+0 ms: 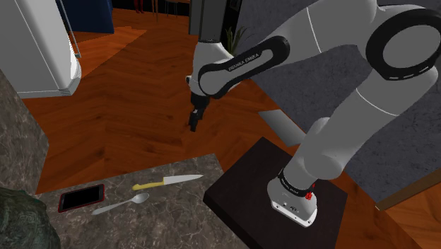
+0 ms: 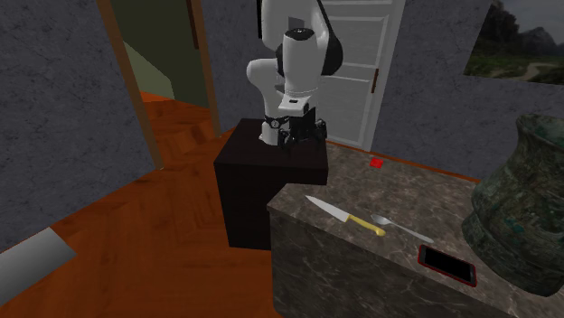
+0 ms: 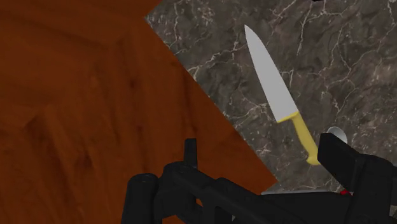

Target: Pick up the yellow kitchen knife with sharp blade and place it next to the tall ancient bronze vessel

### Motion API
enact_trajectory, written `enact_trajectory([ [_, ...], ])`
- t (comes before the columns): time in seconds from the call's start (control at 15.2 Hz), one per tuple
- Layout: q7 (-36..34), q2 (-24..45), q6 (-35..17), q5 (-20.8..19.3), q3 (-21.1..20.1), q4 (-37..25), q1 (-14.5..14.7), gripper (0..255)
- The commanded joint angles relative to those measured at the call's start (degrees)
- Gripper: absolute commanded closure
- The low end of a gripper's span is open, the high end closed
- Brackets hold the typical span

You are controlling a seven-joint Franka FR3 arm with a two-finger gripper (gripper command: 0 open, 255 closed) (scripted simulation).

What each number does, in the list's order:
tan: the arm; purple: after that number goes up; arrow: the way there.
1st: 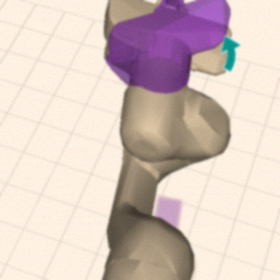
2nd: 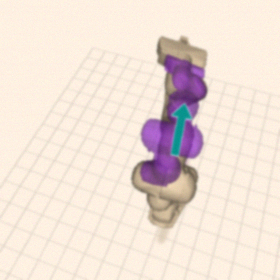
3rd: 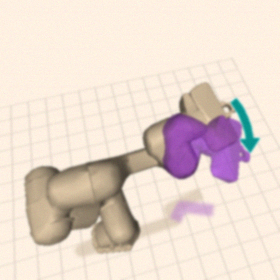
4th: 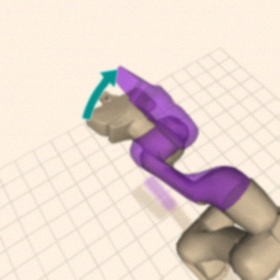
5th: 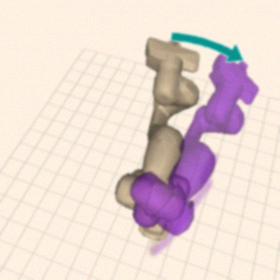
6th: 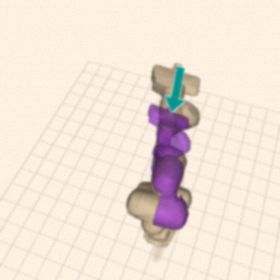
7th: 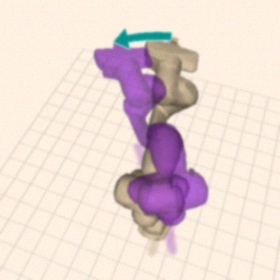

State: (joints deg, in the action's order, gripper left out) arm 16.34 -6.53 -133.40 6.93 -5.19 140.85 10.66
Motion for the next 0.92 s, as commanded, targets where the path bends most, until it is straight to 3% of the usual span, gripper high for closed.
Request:
enact_trajectory([
  [0.0, 1.8, 3.9, -2.7, 0.8, -0.6, -0.9, 0.8, 0],
  [0.86, 10.6, 29.4, -15.5, 2.8, -5.9, -11.7, 5.3, 0],
])
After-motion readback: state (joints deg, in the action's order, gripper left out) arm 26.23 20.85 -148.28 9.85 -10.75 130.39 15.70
